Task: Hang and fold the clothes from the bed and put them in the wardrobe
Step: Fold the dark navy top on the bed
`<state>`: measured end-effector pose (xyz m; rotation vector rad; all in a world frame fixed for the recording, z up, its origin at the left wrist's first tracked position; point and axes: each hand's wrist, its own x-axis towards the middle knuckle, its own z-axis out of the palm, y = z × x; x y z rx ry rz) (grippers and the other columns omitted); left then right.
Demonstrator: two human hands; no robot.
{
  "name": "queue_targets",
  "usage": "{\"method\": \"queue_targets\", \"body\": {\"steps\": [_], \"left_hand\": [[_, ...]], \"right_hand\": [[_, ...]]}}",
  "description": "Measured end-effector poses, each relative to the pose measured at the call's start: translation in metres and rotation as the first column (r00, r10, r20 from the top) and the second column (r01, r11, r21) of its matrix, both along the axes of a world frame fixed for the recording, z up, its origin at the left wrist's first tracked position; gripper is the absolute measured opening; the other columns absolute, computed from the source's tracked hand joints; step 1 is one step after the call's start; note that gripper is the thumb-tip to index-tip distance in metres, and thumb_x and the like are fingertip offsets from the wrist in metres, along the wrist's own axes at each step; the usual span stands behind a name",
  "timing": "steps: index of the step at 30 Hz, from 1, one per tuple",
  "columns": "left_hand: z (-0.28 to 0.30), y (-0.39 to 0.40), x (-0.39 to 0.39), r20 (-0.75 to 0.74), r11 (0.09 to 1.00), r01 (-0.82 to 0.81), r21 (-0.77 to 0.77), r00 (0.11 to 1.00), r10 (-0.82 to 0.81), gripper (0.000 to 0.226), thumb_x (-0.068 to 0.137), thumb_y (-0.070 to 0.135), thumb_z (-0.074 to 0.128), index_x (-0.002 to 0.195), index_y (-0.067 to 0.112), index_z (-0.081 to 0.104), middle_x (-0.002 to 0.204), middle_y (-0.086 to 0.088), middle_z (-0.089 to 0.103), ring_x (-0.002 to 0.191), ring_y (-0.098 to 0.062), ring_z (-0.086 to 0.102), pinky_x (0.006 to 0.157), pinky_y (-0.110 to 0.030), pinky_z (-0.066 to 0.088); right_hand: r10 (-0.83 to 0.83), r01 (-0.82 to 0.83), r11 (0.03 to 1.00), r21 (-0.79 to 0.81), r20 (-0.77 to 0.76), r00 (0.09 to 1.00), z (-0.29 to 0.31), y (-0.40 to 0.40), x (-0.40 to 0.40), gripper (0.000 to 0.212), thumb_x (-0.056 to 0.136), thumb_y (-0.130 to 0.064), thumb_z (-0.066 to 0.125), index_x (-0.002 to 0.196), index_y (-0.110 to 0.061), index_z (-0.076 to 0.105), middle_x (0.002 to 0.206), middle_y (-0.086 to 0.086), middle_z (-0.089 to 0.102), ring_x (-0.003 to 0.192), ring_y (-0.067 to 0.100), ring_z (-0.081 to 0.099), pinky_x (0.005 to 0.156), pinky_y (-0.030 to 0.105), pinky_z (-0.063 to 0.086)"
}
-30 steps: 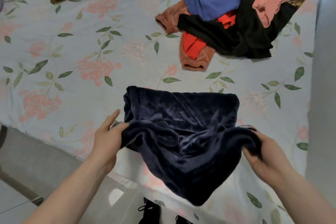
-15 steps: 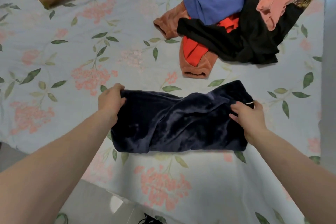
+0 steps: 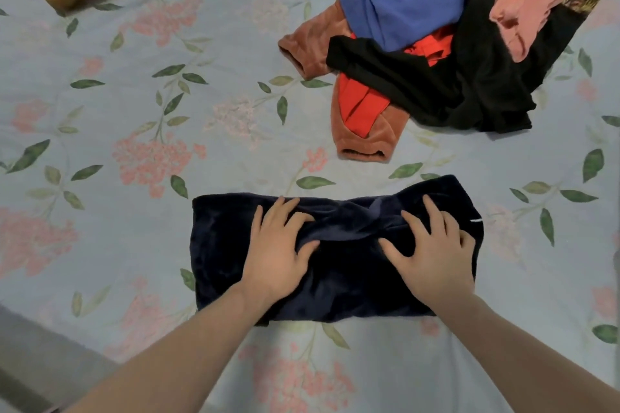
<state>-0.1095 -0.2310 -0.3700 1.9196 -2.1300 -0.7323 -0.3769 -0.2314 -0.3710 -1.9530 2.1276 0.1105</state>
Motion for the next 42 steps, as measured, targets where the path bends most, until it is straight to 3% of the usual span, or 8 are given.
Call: {"method": "queue_targets", "body": {"steps": [4,11,22,35,42], "left_hand": [[-0.014,-0.028,0.009,0.001,0.994,-0.102,0.039,0.995,0.102,0.034,0.097,0.052,0.054,0.117,0.026,0.060,0.154,0.001,0.045,0.152,-0.019,0.022,0.126,-0.039,-0.003],[-0.039,-0.034,0.013,0.081,0.984,-0.173,0.029,0.982,0.170,0.045,0.091,0.065,0.047,0.117,0.029,0.053,0.149,0.006,0.048,0.148,-0.013,0.030,0.127,-0.041,0.004],[-0.075,-0.042,0.004,0.173,0.994,-0.112,0.011,0.979,0.109,0.033,0.085,0.032,0.044,0.114,0.022,0.055,0.146,0.002,0.050,0.136,-0.023,0.044,0.123,-0.050,0.017],[-0.075,-0.044,0.004,0.218,0.995,-0.096,-0.005,0.971,0.095,0.037,0.080,0.030,0.041,0.112,0.022,0.058,0.145,0.003,0.052,0.132,-0.021,0.047,0.123,-0.049,0.019],[-0.074,-0.043,0.003,0.201,0.993,-0.110,-0.041,0.973,0.116,0.033,0.080,0.031,0.042,0.110,0.024,0.056,0.140,0.006,0.055,0.128,-0.018,0.048,0.123,-0.046,0.019]], "right_hand": [[-0.020,0.022,0.998,-0.054,0.050,0.999,-0.017,0.007,-0.012,0.069,0.091,-0.064,0.039,0.145,-0.024,0.053,0.160,0.005,0.040,0.145,0.026,0.038,0.110,0.050,0.033],[-0.070,0.073,0.997,-0.021,0.104,0.992,-0.041,0.007,-0.012,0.069,0.094,-0.060,0.037,0.156,-0.029,0.034,0.166,0.000,0.023,0.151,0.027,0.023,0.118,0.051,0.022],[-0.065,0.092,0.988,-0.125,0.204,0.977,-0.087,0.003,-0.024,0.072,0.083,-0.052,0.041,0.147,-0.021,0.045,0.158,0.009,0.037,0.137,0.040,0.036,0.108,0.060,0.029],[-0.064,0.103,0.986,-0.133,0.267,0.962,-0.067,-0.002,-0.021,0.067,0.084,-0.050,0.044,0.146,-0.024,0.051,0.156,0.002,0.041,0.141,0.032,0.037,0.113,0.053,0.027],[-0.106,0.161,0.978,-0.132,0.351,0.930,-0.046,-0.006,-0.026,0.063,0.092,-0.054,0.042,0.150,-0.029,0.045,0.158,-0.007,0.036,0.144,0.023,0.035,0.116,0.045,0.024]]}}
